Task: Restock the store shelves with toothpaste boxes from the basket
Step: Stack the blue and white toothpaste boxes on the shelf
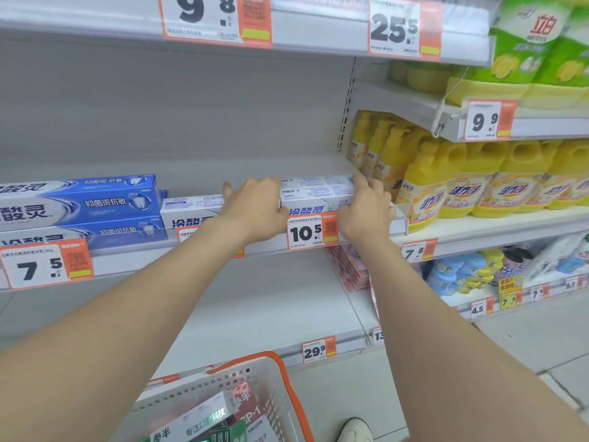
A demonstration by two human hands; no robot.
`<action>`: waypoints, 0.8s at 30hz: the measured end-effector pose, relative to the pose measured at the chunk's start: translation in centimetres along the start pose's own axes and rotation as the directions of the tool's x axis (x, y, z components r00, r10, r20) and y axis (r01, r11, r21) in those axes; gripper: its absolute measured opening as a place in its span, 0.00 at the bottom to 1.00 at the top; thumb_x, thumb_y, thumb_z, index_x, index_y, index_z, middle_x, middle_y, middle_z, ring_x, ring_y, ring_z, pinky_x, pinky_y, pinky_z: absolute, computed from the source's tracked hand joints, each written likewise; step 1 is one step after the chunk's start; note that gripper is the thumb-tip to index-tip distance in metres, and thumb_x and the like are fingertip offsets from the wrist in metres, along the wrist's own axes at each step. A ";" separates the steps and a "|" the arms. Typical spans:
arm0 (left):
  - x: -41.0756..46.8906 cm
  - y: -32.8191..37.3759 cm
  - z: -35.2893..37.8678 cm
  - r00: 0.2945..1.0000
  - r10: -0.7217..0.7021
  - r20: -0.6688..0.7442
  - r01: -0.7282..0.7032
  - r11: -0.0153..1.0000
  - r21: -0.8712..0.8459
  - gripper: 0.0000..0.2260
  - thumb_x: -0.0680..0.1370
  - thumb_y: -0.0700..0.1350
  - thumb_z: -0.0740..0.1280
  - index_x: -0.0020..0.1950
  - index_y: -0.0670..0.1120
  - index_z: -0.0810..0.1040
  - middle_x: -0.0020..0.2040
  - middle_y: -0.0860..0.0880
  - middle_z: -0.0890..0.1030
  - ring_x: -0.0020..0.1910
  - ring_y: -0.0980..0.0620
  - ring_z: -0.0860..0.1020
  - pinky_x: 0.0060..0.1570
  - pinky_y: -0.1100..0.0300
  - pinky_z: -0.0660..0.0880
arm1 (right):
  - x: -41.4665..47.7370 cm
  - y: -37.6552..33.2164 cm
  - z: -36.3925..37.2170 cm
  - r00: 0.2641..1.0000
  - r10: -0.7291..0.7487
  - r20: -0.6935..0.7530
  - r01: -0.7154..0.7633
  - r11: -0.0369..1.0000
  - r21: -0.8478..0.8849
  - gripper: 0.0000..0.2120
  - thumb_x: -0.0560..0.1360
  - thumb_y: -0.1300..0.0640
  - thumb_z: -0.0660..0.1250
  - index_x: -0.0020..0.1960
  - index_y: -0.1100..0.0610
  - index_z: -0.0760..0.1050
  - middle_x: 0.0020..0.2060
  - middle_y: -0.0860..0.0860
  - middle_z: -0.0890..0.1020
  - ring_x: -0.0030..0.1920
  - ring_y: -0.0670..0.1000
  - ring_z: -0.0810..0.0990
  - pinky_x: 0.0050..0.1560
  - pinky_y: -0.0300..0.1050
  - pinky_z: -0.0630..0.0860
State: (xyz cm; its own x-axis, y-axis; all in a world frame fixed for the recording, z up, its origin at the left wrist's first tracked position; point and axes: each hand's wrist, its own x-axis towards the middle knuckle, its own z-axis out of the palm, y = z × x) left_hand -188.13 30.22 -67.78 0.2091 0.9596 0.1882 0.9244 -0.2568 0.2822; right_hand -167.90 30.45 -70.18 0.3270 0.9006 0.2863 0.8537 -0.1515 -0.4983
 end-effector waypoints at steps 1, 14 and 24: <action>0.0 -0.4 0.1 1.000 -0.007 -0.023 0.006 1.000 -0.012 0.15 0.79 0.48 0.66 0.64 0.45 0.74 0.47 0.48 0.82 0.55 0.39 0.78 0.69 0.38 0.63 | 0.0 0.0 0.1 1.000 0.008 -0.004 -0.008 1.000 0.012 0.33 0.76 0.62 0.64 0.81 0.50 0.63 0.78 0.54 0.65 0.76 0.62 0.63 0.73 0.61 0.61; -4.6 -2.3 0.0 0.893 0.228 -0.388 -0.262 0.964 -0.036 0.19 0.77 0.45 0.74 0.67 0.46 0.76 0.61 0.48 0.79 0.62 0.42 0.75 0.63 0.48 0.68 | -4.0 -3.9 0.4 0.743 -0.628 -0.232 0.636 0.771 -0.049 0.13 0.67 0.62 0.57 0.45 0.59 0.78 0.45 0.57 0.77 0.47 0.62 0.75 0.44 0.57 0.74; -20.0 -8.2 -1.8 0.994 0.079 -0.075 -0.078 0.997 0.013 0.07 0.75 0.43 0.68 0.48 0.53 0.74 0.44 0.54 0.79 0.44 0.45 0.79 0.40 0.49 0.77 | -18.1 -10.6 1.1 0.447 -0.593 0.670 0.725 0.679 0.117 0.12 0.77 0.60 0.61 0.35 0.54 0.70 0.39 0.59 0.81 0.42 0.61 0.76 0.41 0.47 0.72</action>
State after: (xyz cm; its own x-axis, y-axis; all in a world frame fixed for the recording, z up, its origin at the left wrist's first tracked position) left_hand -200.51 12.94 -72.15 0.2565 0.9251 0.2801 0.9094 -0.3291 0.2543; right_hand -183.33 16.22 -70.99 -0.6311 0.7656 -0.1246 0.7694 0.5974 -0.2261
